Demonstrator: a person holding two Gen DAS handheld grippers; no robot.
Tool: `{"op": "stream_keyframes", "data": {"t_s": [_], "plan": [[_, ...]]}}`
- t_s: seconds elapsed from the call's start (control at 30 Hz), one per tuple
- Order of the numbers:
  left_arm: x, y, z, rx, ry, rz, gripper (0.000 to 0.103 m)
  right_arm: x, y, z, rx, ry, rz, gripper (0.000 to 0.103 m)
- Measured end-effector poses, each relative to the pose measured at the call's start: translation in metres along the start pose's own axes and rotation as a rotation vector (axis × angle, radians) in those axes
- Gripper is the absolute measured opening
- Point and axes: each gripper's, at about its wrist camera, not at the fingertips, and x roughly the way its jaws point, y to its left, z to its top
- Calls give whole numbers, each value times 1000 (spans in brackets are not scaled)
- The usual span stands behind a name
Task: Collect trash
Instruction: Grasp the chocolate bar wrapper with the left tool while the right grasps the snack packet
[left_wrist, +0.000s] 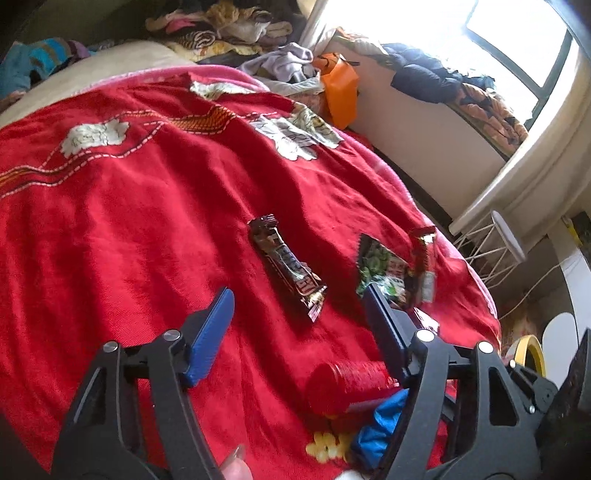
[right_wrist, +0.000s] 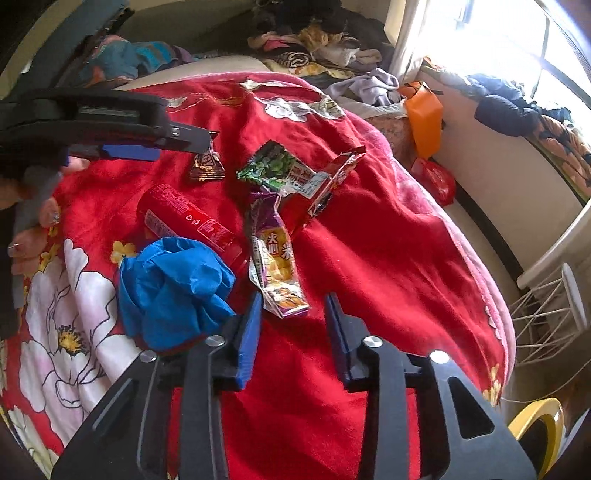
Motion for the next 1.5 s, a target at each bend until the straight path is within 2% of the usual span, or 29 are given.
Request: {"op": "stream_keyframes", "data": {"t_s": [0.1,0.37,0.63,0.9,1.17,1.5], "plan": [[9,3,1,-15,10,6,58,0,1,-1,11,-3,16,17],[24,10,7,-87,22,-23,48,-19,2,-14,65,-40,48,15],[31,11,4,-104,36,13,15,-54,3,-28,121,-90,60,15],[4,8,-7,-75,-6,-13,9,-71,2,-38,155,-101,59,15],[-36,-6,-22,-20,-81,-54,9,-89,3,-47,191,-122,68,15],[-79,-31,-34,51,-131,-118,9,-117,3,-52,206,-164,66,15]]}}
